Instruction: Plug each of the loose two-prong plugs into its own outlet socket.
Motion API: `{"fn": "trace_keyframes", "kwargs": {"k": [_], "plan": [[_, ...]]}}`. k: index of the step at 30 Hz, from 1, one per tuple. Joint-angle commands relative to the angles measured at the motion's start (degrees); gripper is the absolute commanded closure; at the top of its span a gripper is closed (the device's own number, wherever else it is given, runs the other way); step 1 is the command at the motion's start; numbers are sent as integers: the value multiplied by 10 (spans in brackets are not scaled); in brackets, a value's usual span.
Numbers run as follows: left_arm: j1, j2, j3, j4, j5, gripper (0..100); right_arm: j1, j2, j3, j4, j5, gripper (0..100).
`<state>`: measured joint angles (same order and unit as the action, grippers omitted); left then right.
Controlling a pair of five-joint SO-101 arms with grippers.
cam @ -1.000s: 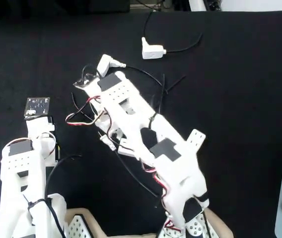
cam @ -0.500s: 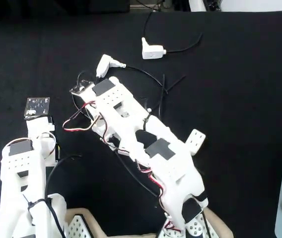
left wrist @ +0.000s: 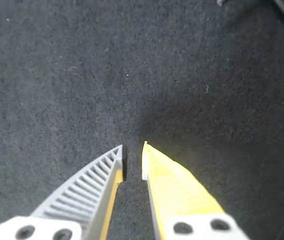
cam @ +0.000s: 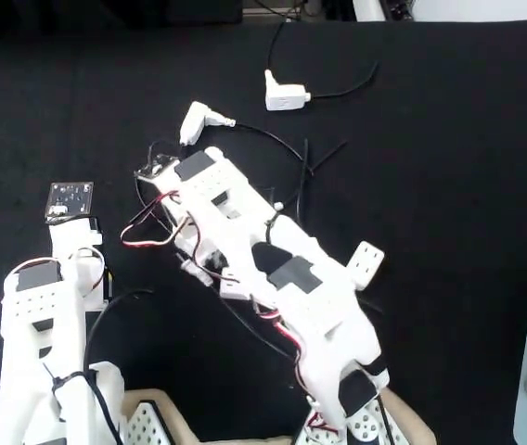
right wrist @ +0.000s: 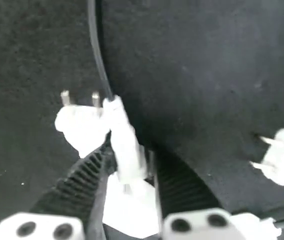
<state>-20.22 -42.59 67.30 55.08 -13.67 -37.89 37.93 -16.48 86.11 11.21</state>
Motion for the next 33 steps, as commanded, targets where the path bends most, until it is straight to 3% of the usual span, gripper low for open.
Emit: {"fn": "trace_keyframes", "kwargs": {"k": [1, 16, 26, 33], "plan": [[-6, -10, -3, -8, -4, 920, -4, -14, -2, -4, 4, 986], [-5, -10, -3, -8, -4, 921, -4, -250, 4, 63, -5, 987], [-6, -11, -22, -8, 0, 924, -6, -430, 57, 84, -85, 987], [-17, -11, -33, -7, 32, 924, 13, -496, 275, -74, -86, 987]]}}
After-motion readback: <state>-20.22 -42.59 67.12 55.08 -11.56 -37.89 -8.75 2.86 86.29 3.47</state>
